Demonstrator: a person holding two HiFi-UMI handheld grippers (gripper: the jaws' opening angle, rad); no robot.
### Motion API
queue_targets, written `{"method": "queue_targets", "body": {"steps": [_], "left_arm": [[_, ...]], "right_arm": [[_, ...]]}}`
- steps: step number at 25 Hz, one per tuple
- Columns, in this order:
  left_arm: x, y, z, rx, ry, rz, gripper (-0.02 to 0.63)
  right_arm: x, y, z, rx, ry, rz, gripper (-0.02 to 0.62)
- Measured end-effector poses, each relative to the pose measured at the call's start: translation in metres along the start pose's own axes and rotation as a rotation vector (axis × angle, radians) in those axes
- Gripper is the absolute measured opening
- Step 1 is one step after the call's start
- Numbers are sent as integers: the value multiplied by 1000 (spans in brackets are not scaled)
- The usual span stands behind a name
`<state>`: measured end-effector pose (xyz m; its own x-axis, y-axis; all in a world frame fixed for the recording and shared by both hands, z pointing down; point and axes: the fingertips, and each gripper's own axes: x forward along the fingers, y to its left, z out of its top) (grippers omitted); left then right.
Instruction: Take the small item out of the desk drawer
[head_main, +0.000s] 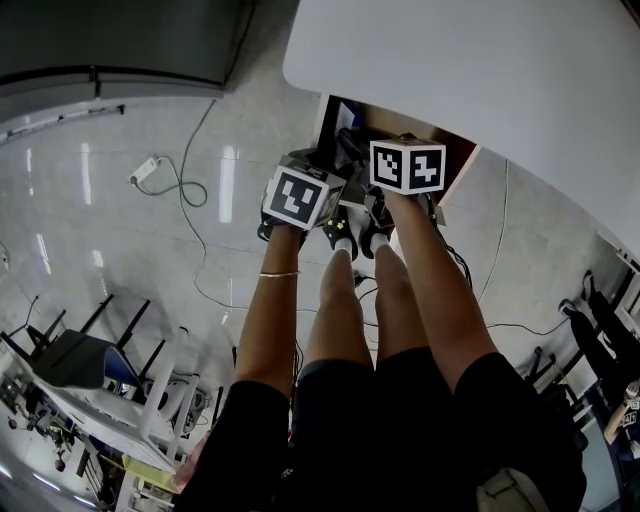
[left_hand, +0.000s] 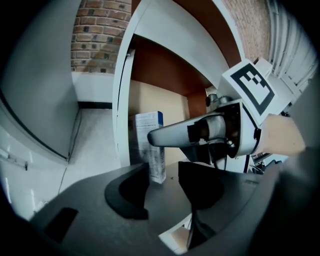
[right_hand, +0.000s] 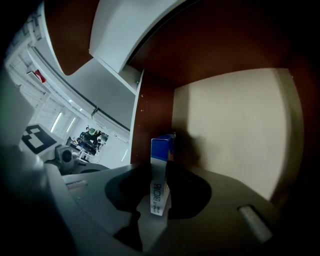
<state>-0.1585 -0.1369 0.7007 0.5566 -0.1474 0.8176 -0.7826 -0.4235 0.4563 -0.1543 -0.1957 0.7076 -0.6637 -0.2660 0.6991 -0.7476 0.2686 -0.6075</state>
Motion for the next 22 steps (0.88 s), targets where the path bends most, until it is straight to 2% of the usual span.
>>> {"method": "queue_targets", "body": {"steps": [3, 8, 12, 22], "left_arm": [[-6, -1, 3, -10, -47, 15, 156], [-18, -2, 11, -16, -117, 34, 92], [-28, -6, 15, -15, -169, 54, 6], [-54, -33, 29, -7, -274, 59, -1]], "right_arm": [[-9, 3, 4, -22, -21, 0, 107], [-25, 5, 9, 1, -81, 5, 107], [-43, 9, 14, 40, -141, 10, 106], [-96, 16, 14, 97, -256, 19, 106]]}}
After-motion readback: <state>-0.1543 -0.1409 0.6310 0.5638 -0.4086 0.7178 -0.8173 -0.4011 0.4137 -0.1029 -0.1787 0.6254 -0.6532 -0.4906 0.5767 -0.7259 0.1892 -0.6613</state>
